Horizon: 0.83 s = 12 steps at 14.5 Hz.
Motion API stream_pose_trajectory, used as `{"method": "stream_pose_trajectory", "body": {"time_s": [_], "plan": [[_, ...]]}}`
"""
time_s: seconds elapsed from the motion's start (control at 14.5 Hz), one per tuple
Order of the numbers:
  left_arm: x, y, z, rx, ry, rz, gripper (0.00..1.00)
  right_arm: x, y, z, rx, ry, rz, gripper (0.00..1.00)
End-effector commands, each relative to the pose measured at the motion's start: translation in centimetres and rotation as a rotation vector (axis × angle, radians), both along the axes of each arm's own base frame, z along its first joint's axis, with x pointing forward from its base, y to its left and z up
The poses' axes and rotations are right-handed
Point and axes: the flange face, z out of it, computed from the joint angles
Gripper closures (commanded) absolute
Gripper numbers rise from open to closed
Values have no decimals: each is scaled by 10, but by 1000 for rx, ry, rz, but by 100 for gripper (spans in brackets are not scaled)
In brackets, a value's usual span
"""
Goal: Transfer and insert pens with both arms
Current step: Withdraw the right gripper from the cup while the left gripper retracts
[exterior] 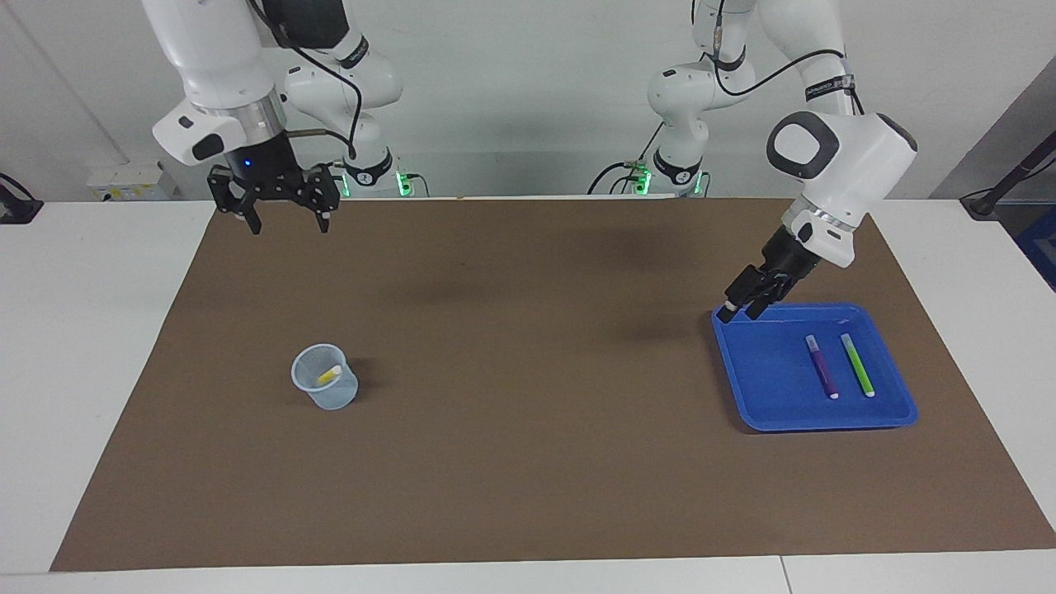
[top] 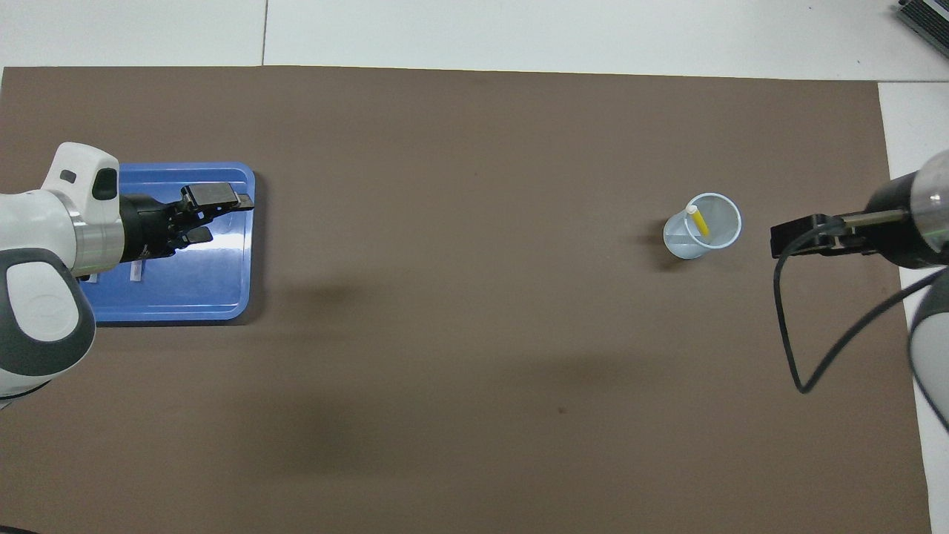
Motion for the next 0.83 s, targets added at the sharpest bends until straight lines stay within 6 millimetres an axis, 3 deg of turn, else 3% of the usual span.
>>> {"method": "stream_pose_trajectory", "body": {"time_s": [0.0,0.14,0.48,0.76], "plan": [[-21,36,81,196,218,-107,0,-11,-29,26,41,45,-78,0],[-21,36,81,196,218,-107,0,-18,-43,51,20,51,-89,0],[-19,40,80,253,200,-132,0,-15,-46,37,36,93,-66,0],[-15,66,78,463,134,-287,0,-15,-50,33,37,90,-22,0]]}}
